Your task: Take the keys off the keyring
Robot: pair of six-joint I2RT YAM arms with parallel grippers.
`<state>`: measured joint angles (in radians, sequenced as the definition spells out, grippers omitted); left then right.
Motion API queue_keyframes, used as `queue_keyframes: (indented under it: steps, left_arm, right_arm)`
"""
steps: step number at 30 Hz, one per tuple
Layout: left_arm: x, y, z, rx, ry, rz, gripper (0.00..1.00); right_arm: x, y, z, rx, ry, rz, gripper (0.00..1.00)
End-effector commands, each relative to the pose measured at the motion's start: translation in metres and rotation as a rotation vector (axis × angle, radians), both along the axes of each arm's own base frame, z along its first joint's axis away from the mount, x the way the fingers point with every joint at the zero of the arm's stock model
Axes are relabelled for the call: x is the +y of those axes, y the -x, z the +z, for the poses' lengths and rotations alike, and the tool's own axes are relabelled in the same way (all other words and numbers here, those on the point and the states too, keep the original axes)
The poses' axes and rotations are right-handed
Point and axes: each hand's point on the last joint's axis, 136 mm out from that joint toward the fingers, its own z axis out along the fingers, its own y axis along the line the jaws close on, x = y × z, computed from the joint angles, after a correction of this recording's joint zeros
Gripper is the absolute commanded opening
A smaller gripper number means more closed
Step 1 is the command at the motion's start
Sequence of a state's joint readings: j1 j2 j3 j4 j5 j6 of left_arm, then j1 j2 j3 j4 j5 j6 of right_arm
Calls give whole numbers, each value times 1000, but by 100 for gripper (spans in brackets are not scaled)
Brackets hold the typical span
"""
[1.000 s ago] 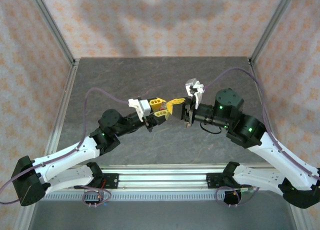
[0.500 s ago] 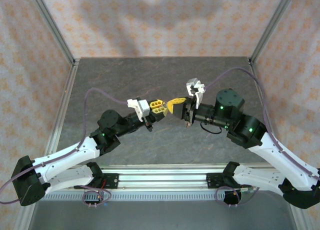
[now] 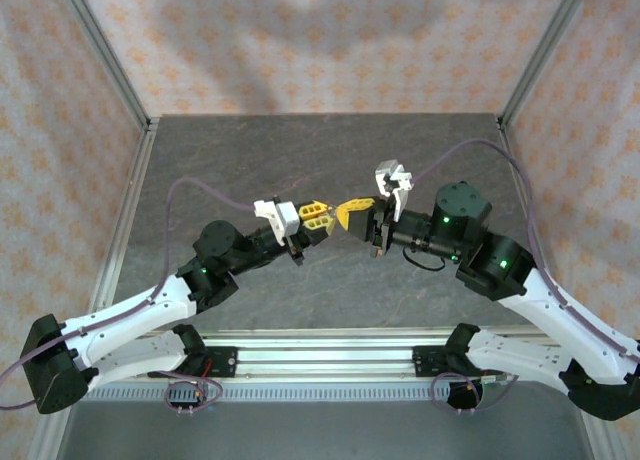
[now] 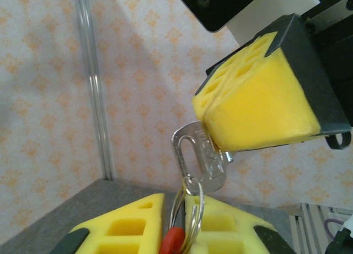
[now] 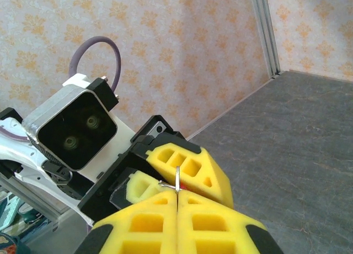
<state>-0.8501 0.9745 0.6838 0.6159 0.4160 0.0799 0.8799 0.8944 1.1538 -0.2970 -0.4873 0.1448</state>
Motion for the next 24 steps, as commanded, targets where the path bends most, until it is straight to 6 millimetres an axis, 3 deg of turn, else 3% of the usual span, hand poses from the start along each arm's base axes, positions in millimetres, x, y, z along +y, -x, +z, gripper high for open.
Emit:
queue_keyframes:
  steps: [1,6,15,17,19,23,24]
  left_arm:
    - [7,-3,8,-16,12,38,17]
    - [6,-3,8,-19,10,34,19]
    - [4,0,11,-29,15,15,3]
    - [4,0,12,-27,17,12,6]
    - [4,0,12,-25,17,12,17]
    - [3,2,14,-30,18,-1,19]
    - [1,3,14,-30,17,-9,16]
  right_arm:
    - [-4,5,21,-57,-59,11,0]
    - [-5,7,24,-58,-71,13,0]
    - [-6,6,22,-55,-66,6,0]
    - [-6,5,21,-52,-63,5,0]
    - [-5,5,20,-48,-63,8,0]
    - [-5,6,21,-45,-67,13,0]
    - [-5,6,21,-44,-67,13,0]
